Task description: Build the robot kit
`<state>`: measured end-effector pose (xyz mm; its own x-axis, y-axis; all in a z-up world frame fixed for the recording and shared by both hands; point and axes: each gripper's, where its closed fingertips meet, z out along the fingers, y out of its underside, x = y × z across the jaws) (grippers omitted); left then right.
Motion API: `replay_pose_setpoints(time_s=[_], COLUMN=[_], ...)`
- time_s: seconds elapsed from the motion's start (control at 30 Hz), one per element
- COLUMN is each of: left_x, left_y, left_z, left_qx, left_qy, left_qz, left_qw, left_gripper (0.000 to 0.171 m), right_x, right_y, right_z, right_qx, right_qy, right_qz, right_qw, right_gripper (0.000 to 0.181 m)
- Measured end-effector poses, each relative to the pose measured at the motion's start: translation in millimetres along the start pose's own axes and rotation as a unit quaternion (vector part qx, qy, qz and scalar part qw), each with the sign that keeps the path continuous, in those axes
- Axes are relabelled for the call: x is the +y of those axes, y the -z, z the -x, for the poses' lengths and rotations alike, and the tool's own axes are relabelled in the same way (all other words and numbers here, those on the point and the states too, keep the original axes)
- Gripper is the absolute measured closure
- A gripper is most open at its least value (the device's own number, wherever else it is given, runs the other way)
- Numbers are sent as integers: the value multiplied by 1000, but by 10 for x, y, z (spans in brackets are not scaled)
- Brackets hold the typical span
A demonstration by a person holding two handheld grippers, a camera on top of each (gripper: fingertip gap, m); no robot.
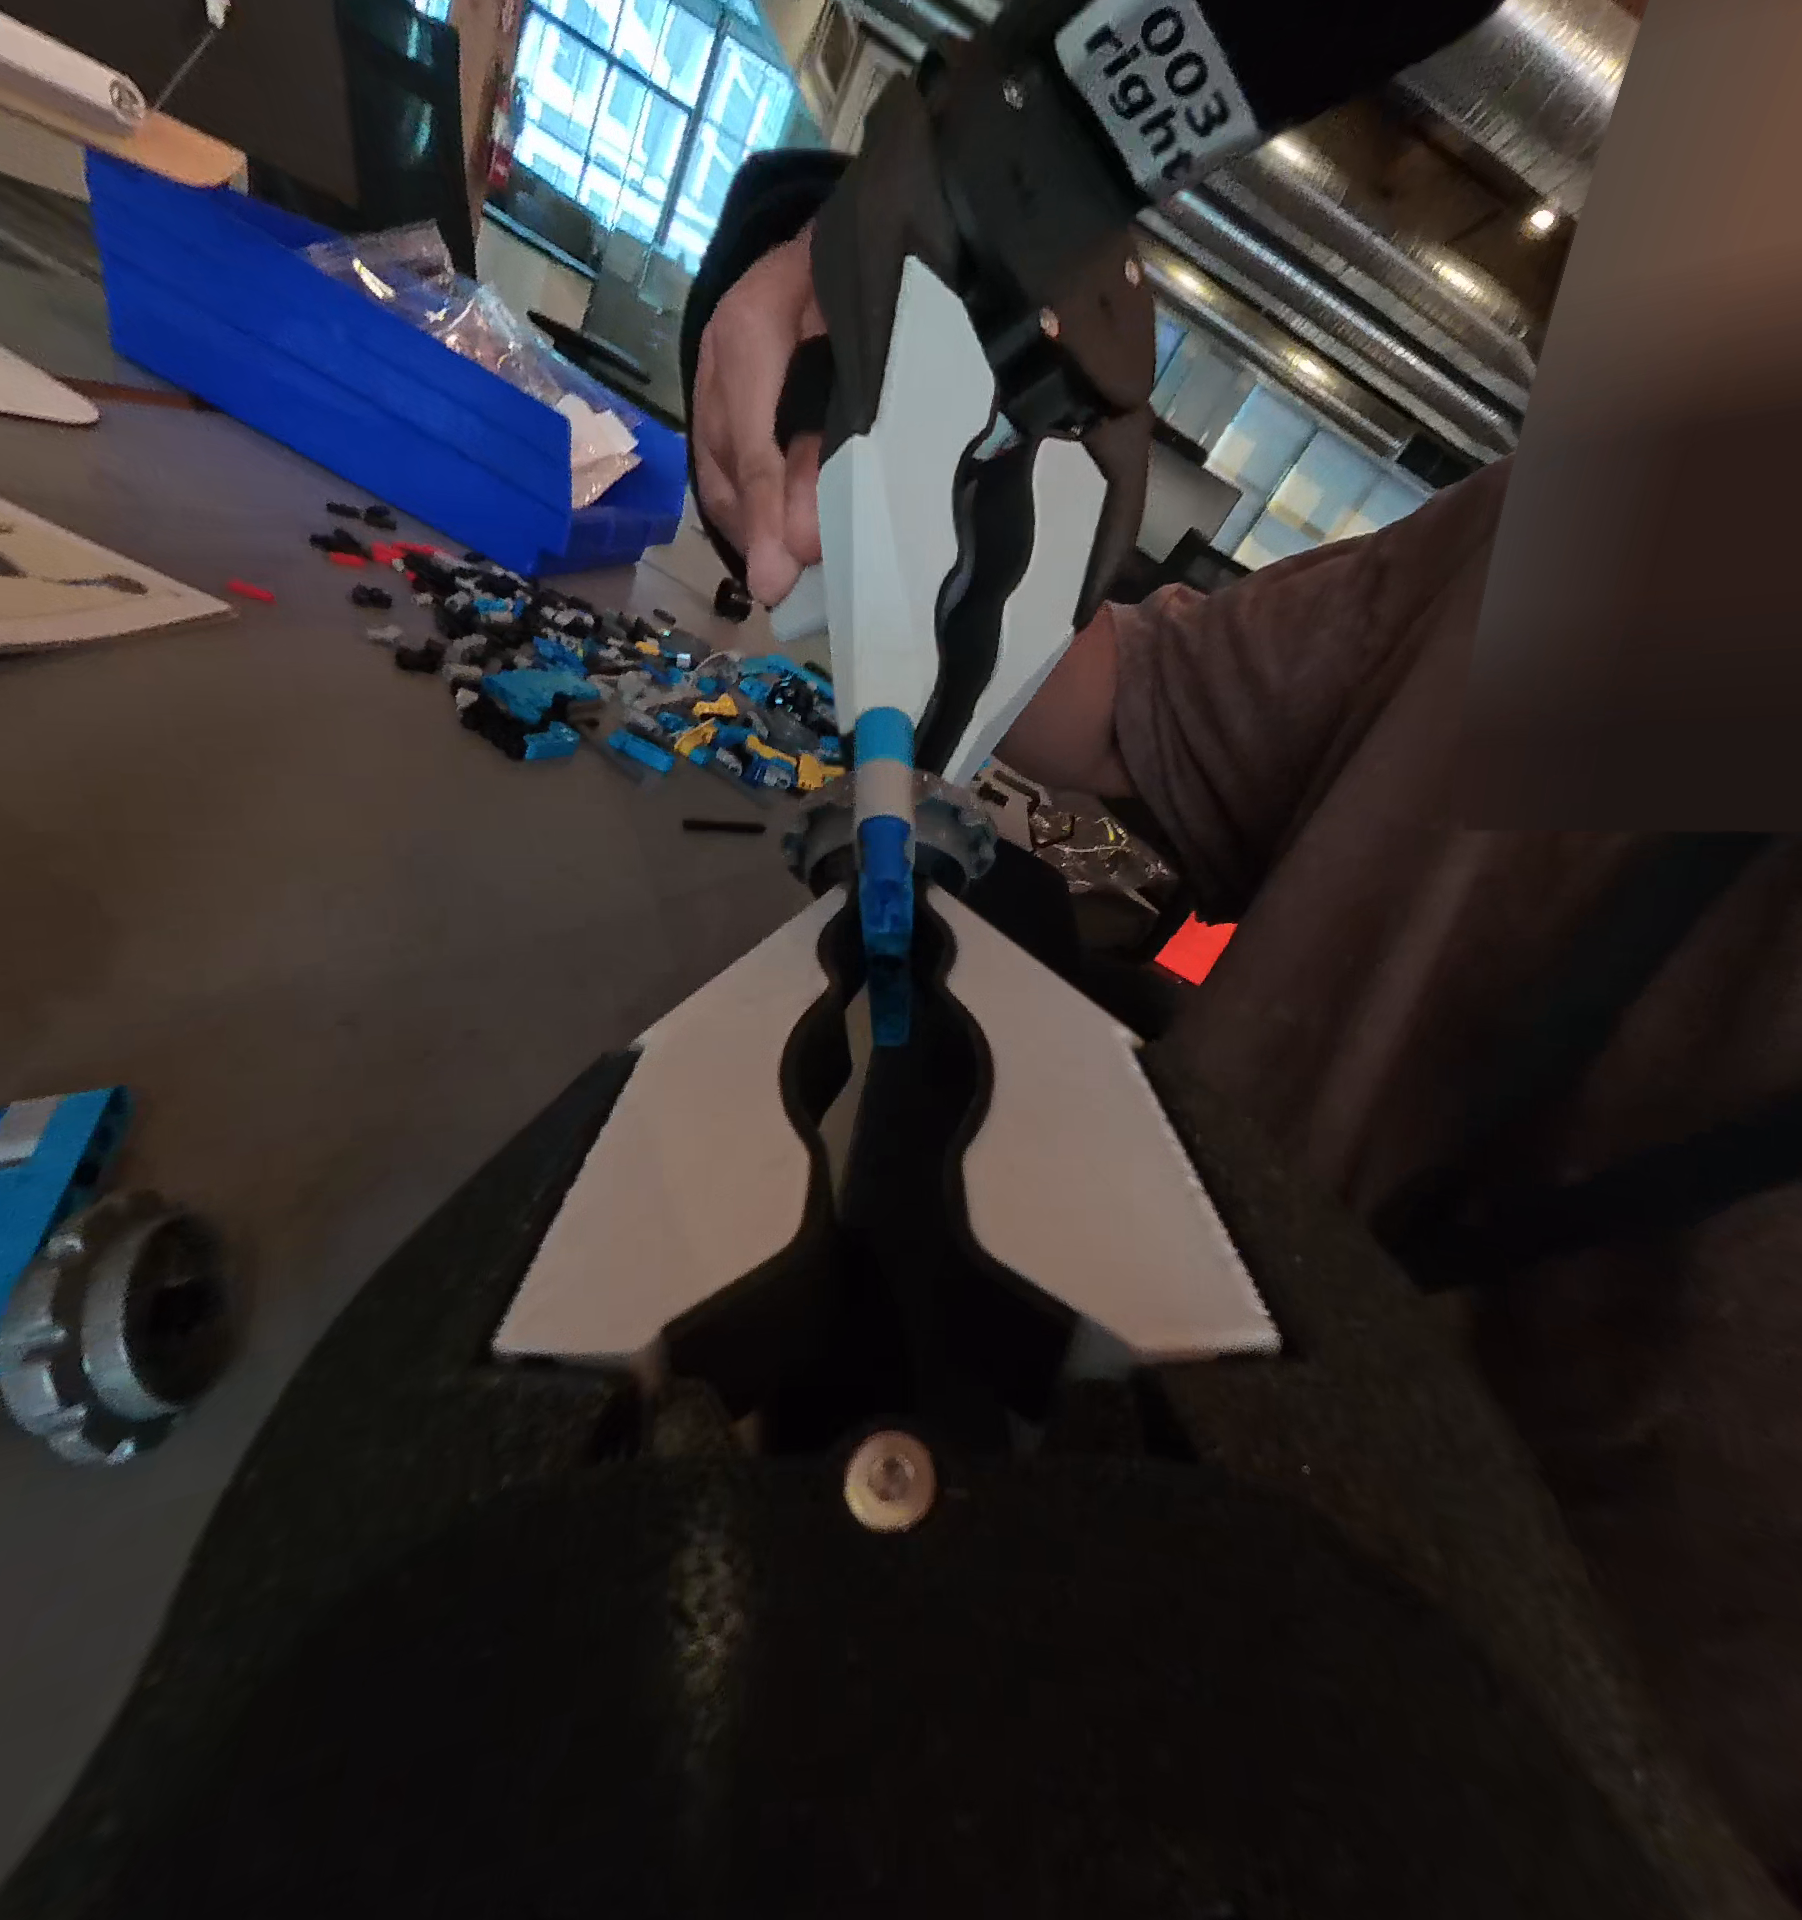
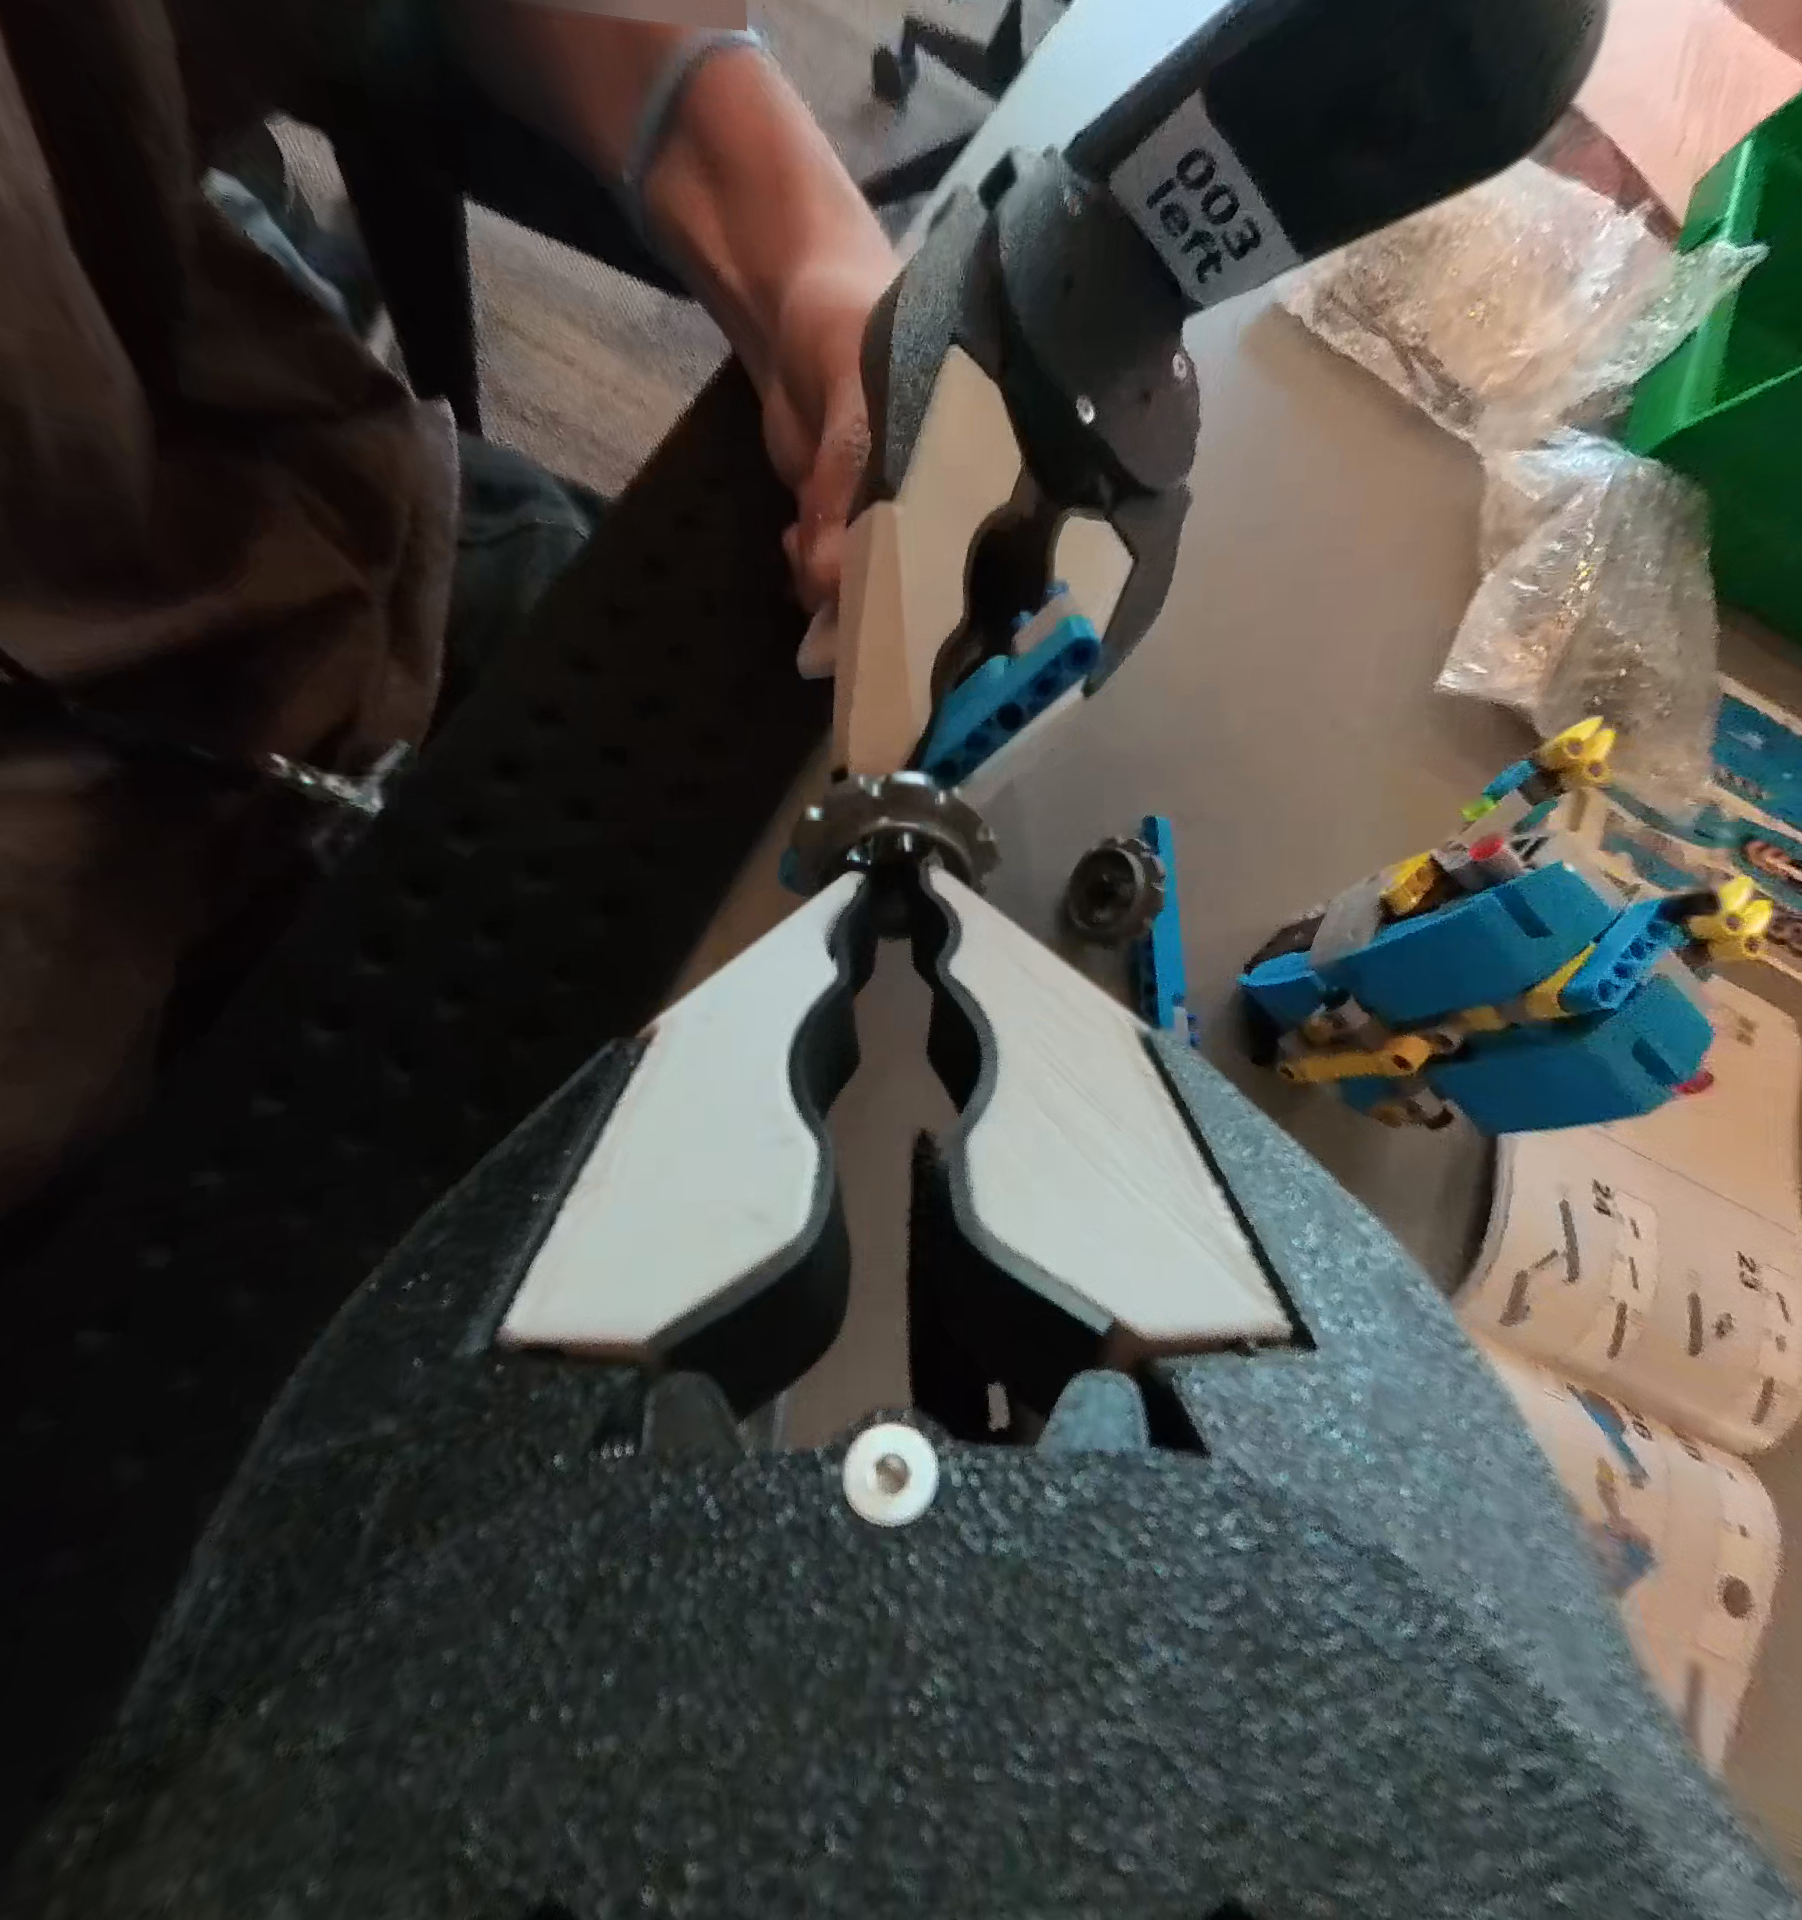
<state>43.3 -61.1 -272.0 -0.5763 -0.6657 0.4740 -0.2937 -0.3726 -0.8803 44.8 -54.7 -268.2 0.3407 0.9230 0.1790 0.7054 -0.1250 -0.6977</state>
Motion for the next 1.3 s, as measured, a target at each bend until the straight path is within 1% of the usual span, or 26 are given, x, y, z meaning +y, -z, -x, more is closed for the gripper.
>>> replay_pose_setpoints(time_s=[0.07,0.13,0.23,0.33,0.4,0.5,0.67,0.8,1.0,1.1,1.17,1.2,1.23,1.3], left_x=[14,-15,-34,-67,-82,-92,-98,-84,-90,-116,-142,-155,-162,-147], left_y=[-1,11,27,48,59,68,71,61,64,60,61,75,89,91], left_z=[13,-29,-66,-63,-63,-68,-72,-81,-42,-10,72,108,115,123], left_qx=[-3,11,20,25,28,30,32,32,24,19,6,5,15,32], left_qy=[2,1,-3,4,8,7,9,5,11,18,39,55,72,100], left_qz=[3,-7,-15,-26,-31,-35,-36,-32,-35,-42,-51,-56,-59,-53], left_qw=[1000,1000,1000,999,999,999,999,999,999,999,998,997,996,993], left_gripper=[167,166,166,166,166,167,166,166,166,166,165,165,166,166], right_x=[36,-31,-75,-109,-119,-107,-143,-149,-138,-126,-81,-81,-92,-89], right_y=[-23,5,14,25,28,59,123,63,49,63,82,115,151,156], right_z=[0,7,13,-26,-45,-73,-52,-36,-62,-100,-167,-202,-232,-234], right_qx=[-5,-24,-40,-34,-25,-13,-22,-17,-8,-8,13,24,30,16], right_qy=[-5,-32,-53,-59,-56,-59,-79,-74,-81,-112,-138,-153,-171,-211], right_qz=[-3,-47,-84,-104,-108,-108,-136,-136,-140,-154,-159,-177,-205,-252], right_qw=[1000,998,994,992,992,992,987,988,987,982,977,972,963,944], right_gripper=[175,175,175,174,174,167,172,176,177,177,176,169,156,122])
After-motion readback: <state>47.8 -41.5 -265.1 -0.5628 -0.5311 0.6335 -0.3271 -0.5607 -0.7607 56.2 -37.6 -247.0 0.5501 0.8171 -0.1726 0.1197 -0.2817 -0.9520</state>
